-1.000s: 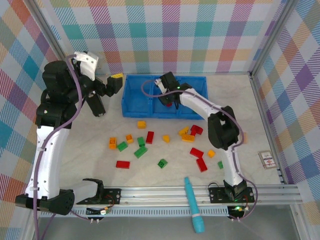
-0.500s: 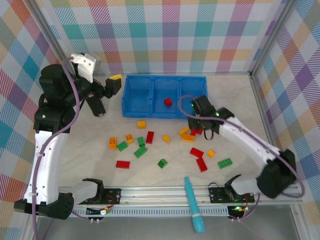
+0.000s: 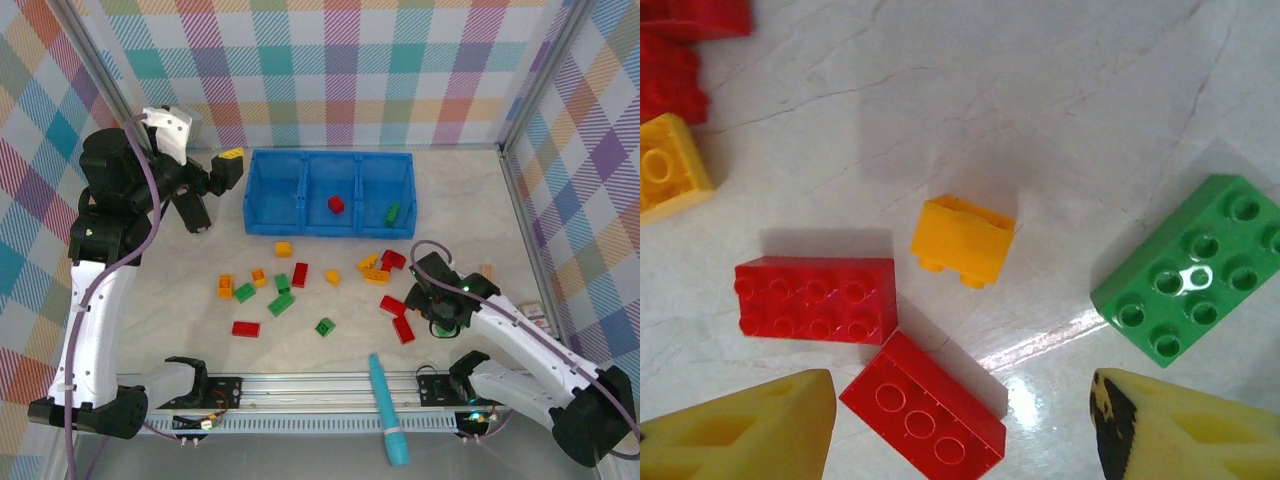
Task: Sort the legos into containers by color
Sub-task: Pick up the lego from the bottom-right of the table.
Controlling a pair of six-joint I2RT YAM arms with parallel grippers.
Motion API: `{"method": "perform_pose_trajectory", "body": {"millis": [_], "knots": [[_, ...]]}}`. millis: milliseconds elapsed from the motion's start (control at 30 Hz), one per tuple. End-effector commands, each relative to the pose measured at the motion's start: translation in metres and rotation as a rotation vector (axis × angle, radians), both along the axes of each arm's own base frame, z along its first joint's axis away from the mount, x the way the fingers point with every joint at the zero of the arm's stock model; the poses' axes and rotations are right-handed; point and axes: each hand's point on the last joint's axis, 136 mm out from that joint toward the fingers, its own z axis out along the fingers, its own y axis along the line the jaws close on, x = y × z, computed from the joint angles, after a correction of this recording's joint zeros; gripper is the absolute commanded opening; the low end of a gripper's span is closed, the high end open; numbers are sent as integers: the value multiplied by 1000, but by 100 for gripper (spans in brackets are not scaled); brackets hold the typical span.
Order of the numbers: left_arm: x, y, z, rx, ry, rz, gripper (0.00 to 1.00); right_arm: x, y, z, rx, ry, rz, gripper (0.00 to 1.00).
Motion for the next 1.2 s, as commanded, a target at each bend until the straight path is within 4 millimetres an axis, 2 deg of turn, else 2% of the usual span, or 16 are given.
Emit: {"method": "perform_pose_trajectory", "body": {"millis": [0, 167, 433, 700, 1167], "knots": [[-3, 3, 9, -5, -40, 9, 100, 4, 0, -7, 19, 24, -109, 69], [-2, 4, 8, -4, -39, 12, 100, 18, 2, -16, 54, 24, -152, 67], [0, 4, 7, 0, -35, 18, 100, 20, -5, -35, 72, 72, -184, 67], [1, 6, 6, 5, -36, 26, 100, 24, -13, -43, 72, 75, -189, 64], [1, 6, 6, 7, -35, 29, 100, 32, -6, -65, 88, 120, -164, 58]]}}
